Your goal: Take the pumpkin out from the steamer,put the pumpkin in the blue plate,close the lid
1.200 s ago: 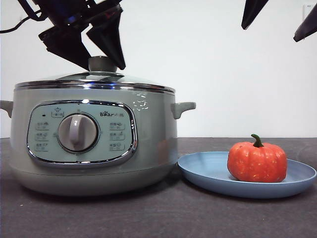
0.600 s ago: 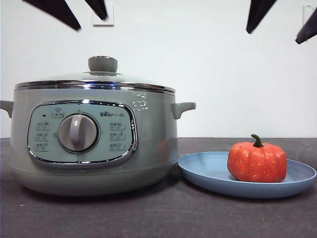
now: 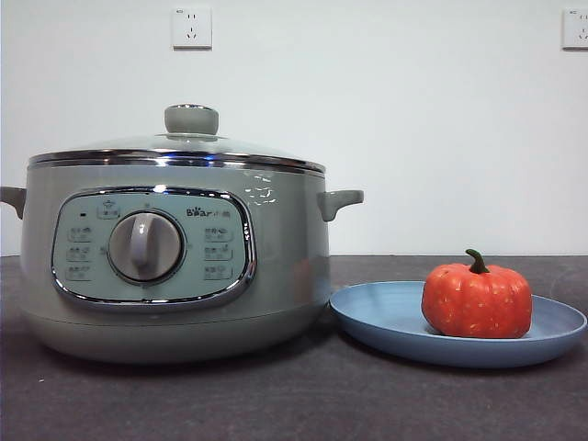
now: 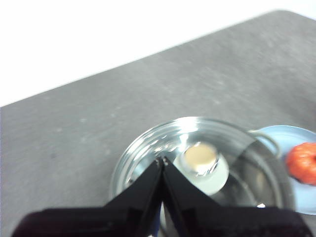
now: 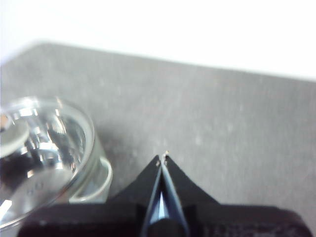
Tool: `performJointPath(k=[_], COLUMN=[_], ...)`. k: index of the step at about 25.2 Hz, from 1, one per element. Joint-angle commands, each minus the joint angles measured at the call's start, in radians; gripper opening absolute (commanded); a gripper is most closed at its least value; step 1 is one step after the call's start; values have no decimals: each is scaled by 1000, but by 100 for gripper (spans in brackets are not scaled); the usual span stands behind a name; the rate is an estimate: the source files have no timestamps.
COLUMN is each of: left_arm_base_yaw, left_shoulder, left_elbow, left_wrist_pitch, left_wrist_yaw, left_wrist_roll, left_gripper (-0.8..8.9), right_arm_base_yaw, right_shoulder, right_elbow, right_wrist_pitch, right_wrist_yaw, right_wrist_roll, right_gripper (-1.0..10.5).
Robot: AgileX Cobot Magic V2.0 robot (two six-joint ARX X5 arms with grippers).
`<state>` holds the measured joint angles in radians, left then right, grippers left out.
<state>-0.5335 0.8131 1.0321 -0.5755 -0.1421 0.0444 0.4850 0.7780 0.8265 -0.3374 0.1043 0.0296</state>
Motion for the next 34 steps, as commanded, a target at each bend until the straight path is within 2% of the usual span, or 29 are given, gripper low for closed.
performJointPath(k=[1,4,6,9,16,27,30,34], left_arm_base_yaw=[-4,-4,-4,-4,-4,-3,50,198], left_shoulder=[-119,-267,-298,-301,-290,-307,-383,-501], left_elbow=[-138,-280,-304,-304,-304,-304,-306,-355], left_wrist_pitch=[40,44,43,16,-42,-53,-76,-14], left_wrist_yaw=[-42,-42,-41,-40,-40,-41,-29,50], left_wrist_roll=[-2,-18,-19,-50,-49,-37,13,8], left_gripper=[-9,-9,-9,-7,-3,-3,-3,-3], right_arm_base_yaw=[3,3,2,-1,-1,-1,0,-1], right_shoulder=[-71,-153,-154,-143,-143,-143,-143,-143], right_elbow=[-111,-230,-237,-237,-237,-237,-237,-237], right_wrist_pitch=[76,182,178,173,172,172,172,172], right_wrist_yaw=[2,2,5,10,6,7,6,6], right_wrist_roll=[-1,30,58,58,59,59,59,59], right_gripper=[-12,-12,-11,1,1,1,1,1])
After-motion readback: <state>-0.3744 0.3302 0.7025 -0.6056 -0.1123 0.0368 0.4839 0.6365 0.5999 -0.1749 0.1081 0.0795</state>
